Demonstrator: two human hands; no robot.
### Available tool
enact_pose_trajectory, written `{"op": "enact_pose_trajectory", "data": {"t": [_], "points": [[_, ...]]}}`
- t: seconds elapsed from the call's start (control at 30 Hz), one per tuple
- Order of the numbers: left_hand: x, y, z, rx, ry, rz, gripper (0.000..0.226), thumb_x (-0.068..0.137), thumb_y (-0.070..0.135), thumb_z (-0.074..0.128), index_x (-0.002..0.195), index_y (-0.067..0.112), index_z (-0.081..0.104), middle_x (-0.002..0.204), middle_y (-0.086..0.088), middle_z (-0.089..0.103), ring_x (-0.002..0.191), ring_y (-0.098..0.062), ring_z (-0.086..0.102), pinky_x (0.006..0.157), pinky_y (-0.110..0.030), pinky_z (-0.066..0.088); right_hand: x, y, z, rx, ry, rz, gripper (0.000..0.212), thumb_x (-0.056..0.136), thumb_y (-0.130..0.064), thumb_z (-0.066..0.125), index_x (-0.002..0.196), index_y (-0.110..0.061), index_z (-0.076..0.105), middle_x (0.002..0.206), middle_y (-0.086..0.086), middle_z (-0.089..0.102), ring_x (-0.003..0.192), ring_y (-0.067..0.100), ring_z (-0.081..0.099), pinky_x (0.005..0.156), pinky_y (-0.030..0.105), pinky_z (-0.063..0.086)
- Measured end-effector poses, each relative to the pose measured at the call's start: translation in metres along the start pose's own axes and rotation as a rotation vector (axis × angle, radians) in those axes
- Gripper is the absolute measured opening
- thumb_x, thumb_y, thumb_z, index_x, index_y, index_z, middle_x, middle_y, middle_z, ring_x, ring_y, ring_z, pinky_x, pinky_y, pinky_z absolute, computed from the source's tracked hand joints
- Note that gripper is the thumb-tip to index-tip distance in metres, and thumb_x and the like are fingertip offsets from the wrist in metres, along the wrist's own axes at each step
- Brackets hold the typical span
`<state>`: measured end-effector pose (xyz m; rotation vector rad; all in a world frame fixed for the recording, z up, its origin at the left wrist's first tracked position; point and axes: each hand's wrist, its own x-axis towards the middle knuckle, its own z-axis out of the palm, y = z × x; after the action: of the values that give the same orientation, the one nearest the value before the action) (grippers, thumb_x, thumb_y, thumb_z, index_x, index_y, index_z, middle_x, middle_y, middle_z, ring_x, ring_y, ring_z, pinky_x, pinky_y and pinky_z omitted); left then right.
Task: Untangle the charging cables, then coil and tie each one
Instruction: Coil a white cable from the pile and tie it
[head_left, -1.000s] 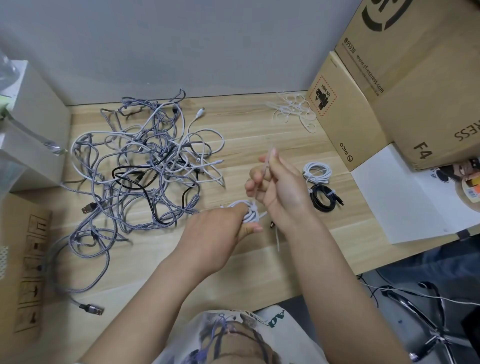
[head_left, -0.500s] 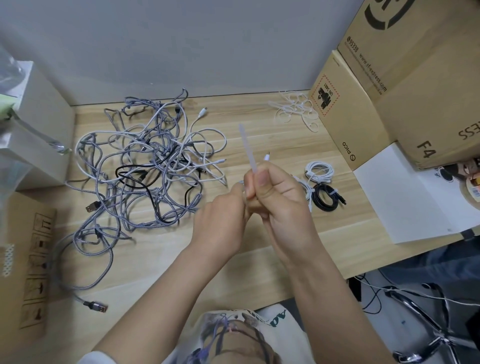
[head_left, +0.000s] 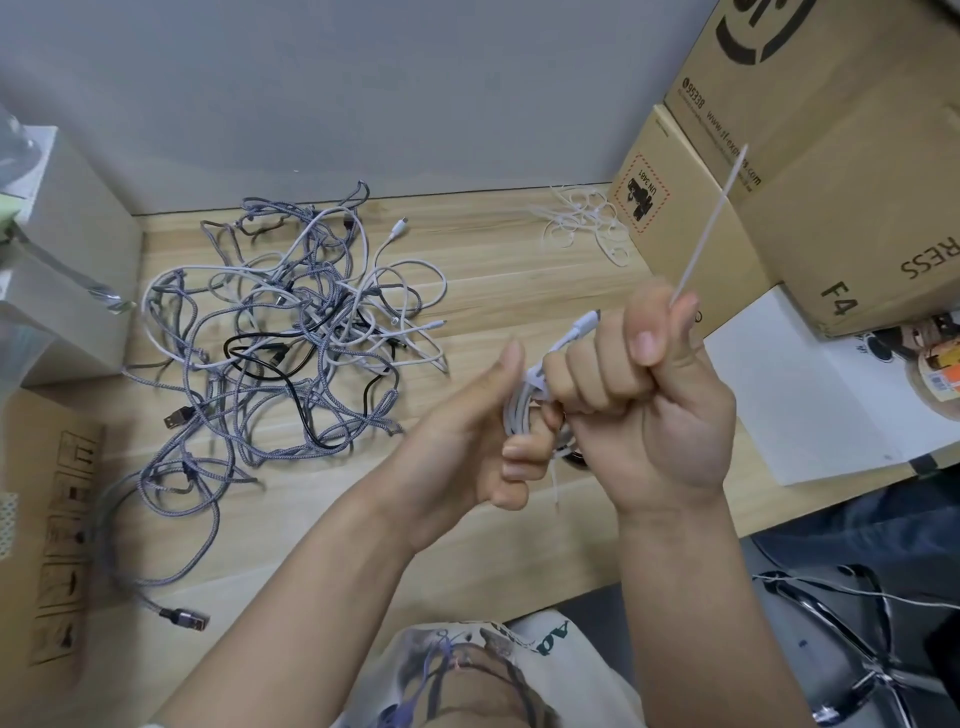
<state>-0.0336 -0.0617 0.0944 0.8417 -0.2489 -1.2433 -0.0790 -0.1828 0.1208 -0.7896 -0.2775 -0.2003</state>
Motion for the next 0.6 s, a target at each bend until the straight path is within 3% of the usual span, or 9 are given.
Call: {"op": "enact_pose_trajectory", "data": {"t": [0.1,0.3,0.47,0.6], "points": [[0.004,-0.005,0.006,0.055,0.142,0.059,0.037,0.082,0.054,0.045,0.066,0.022,0.054,0.052,0.006,0.027,0.049,-0.009,0.021,0.041,-0.015,0.022,0.0,0.0,0.002,-0.071,-0.008,-0.003,0.025,0.092,-0.032,0.053,0.073,-0.018,0.06,0.053,-0.006,0.026,0.044,0.012,0.02,0.049,0.025,0.023],[0.005,-0.006,0.015,0.078,0.269,0.144,0.045,0.088,0.049,0.051,0.049,0.025,0.053,0.05,0.009,0.026,0.047,-0.006,0.019,0.041,-0.016,0.017,0.0,0.002,0.004,-0.101,-0.011,-0.019,0.024,0.092,-0.032,0.052,0.073,-0.018,0.06,0.053,-0.006,0.027,0.045,0.012,0.022,0.05,0.024,0.024],[0.008,-0.01,0.022,-0.073,0.238,0.17,0.039,0.083,0.047,0.045,0.052,0.025,0.05,0.046,0.009,0.024,0.043,-0.006,0.017,0.037,-0.015,0.018,0.001,0.001,0.005,0.038,-0.015,-0.083,0.024,0.092,-0.027,0.052,0.075,-0.012,0.06,0.054,-0.004,0.027,0.048,0.014,0.025,0.053,0.023,0.033],[0.013,-0.012,0.027,-0.257,0.241,0.183,0.041,0.079,0.048,0.047,0.048,0.023,0.05,0.042,0.008,0.025,0.037,-0.004,0.021,0.033,-0.014,0.022,0.005,0.005,0.004,0.181,0.007,-0.138,0.025,0.093,-0.022,0.05,0.075,-0.006,0.059,0.055,-0.002,0.027,0.048,0.014,0.022,0.052,0.026,0.027]]}}
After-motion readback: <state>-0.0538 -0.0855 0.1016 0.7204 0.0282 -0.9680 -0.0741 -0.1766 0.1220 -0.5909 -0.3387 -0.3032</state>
